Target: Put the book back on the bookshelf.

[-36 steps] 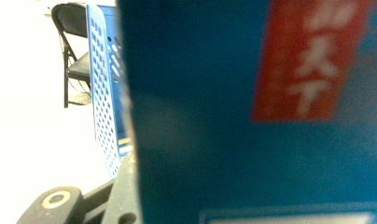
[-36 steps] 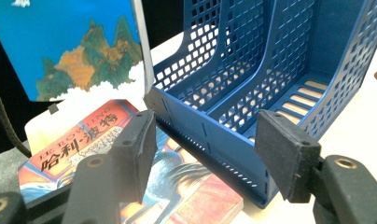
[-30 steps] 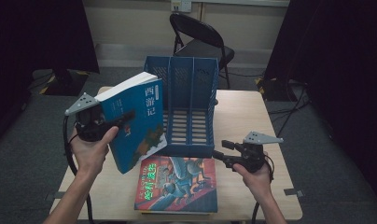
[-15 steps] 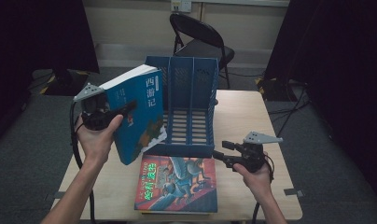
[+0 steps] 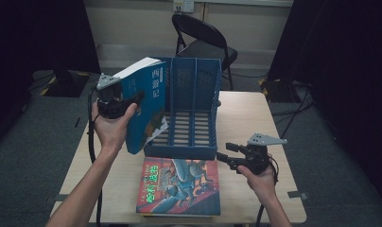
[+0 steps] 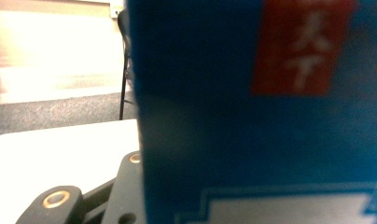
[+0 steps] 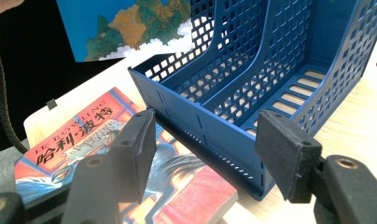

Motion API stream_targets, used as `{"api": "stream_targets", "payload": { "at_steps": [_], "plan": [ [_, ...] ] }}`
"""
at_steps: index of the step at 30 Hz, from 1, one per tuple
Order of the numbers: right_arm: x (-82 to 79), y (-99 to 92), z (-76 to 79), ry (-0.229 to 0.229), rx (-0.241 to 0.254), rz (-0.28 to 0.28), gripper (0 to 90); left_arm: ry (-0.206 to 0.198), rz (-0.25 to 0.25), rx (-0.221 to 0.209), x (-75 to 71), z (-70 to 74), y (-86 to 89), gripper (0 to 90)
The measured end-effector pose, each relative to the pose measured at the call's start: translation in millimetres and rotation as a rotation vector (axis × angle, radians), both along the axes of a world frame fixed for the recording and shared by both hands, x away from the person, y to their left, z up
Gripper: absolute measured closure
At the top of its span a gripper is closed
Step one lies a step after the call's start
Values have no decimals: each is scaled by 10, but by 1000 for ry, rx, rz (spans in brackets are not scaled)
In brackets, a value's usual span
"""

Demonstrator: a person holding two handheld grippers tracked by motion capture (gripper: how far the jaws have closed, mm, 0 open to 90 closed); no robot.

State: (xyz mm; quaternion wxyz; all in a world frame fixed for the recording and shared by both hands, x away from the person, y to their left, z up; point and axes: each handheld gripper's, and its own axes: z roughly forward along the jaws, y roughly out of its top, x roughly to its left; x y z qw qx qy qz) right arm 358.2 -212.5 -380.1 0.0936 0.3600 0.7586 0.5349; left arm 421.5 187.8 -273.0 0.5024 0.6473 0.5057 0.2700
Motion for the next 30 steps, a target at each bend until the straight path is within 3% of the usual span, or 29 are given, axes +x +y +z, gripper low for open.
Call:
{"api": "stream_targets", "payload": {
  "at_steps": [10, 14, 16, 18, 21, 25, 30],
  "plan": [
    [16, 20, -39, 11, -7, 8, 384, 18, 59, 67, 180, 4, -228, 619],
    [17, 14, -40, 14, -3, 3, 385, 42, 57, 27, 252, -32, -231, 619],
    [18, 5, -47, 12, -3, 4, 385, 41, 63, 31, 292, -46, -253, 619],
    [16, 3, -54, 16, -5, 5, 385, 36, 76, 34, 318, -51, -271, 619],
    [15, 6, -51, 15, -4, 9, 385, 24, 118, -11, 372, -48, -236, 619],
    [17, 19, -57, 18, -8, 13, 385, 18, 139, -17, 425, -79, -203, 619],
    [24, 31, -64, 16, -15, 17, 385, 43, 138, 1, 471, -165, -250, 618]
  ]
}}
